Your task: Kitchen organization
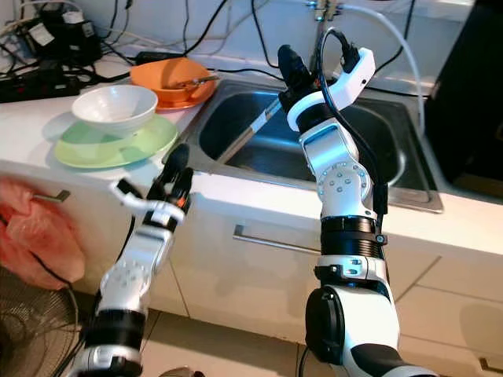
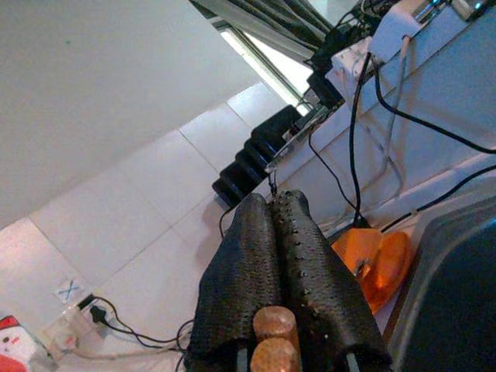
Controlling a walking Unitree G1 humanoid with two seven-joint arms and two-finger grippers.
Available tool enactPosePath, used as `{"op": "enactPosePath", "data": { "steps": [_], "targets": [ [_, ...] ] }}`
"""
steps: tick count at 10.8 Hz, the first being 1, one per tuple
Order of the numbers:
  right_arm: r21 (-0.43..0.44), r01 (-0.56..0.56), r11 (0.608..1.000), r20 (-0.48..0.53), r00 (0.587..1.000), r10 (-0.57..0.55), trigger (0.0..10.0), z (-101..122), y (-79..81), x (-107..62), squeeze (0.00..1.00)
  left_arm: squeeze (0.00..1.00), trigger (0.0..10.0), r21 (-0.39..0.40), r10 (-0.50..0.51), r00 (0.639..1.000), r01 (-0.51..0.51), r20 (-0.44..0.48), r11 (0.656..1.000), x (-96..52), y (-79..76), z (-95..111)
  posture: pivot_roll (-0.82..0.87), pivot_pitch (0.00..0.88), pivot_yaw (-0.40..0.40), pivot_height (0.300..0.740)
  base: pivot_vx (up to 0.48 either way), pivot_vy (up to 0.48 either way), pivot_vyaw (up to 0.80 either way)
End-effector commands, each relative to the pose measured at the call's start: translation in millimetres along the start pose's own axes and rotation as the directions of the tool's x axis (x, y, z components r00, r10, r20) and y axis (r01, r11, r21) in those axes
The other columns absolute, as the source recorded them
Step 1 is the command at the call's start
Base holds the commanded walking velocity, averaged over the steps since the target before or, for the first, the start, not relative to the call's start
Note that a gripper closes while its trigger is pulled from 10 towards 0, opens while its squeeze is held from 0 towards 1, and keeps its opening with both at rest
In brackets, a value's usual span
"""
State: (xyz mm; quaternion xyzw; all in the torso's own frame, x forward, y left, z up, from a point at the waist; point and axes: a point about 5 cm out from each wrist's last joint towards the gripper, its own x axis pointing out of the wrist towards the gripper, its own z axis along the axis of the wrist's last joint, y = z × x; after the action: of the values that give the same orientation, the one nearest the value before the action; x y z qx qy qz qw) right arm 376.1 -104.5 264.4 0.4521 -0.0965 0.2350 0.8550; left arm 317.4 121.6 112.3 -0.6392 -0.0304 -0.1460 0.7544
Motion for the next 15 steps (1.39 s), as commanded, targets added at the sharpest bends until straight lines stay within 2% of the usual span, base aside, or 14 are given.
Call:
{"op": "enactPosePath", "data": {
  "steps": [1, 12, 13, 15],
  "targets": [
    [-0.004, -0.031, 1.000, 0.024, 0.999, 0.031, 0.0, 6, 8.2, 3.3, 0.00, 1.00, 10.0, -0.099, 0.010, 0.975, -0.033, -0.223, 0.995, 71.2, -103.3, -76, 0.01, 0.000, 0.000, 0.740, 0.000, 0.000, 0.00],
    [-0.004, -0.031, 1.000, 0.024, 0.999, 0.031, 0.0, 6, 8.2, 3.3, 0.00, 1.00, 10.0, -0.099, 0.010, 0.975, -0.033, -0.223, 0.995, 71.2, -103.3, -76, 0.01, 0.000, 0.000, 0.740, 0.000, 0.000, 0.00],
    [-0.423, 0.433, 0.796, 0.209, 0.901, -0.379, 10.0, 69, -76.5, -30.9, 0.00, 0.00, 10.0, 0.181, -0.020, 0.963, 0.071, -0.270, 0.981, 66.4, -98.7, -68, 0.03, 0.161, 0.088, 0.740, 0.000, 0.000, 0.00],
    [-0.423, 0.433, 0.796, 0.209, 0.901, -0.379, 10.0, 69, -76.5, -30.9, 0.00, 0.00, 10.0, 0.181, -0.020, 0.963, 0.071, -0.270, 0.981, 66.4, -98.7, -68, 0.03, 0.161, 0.088, 0.740, 0.000, 0.000, 0.00]
  ]
}}
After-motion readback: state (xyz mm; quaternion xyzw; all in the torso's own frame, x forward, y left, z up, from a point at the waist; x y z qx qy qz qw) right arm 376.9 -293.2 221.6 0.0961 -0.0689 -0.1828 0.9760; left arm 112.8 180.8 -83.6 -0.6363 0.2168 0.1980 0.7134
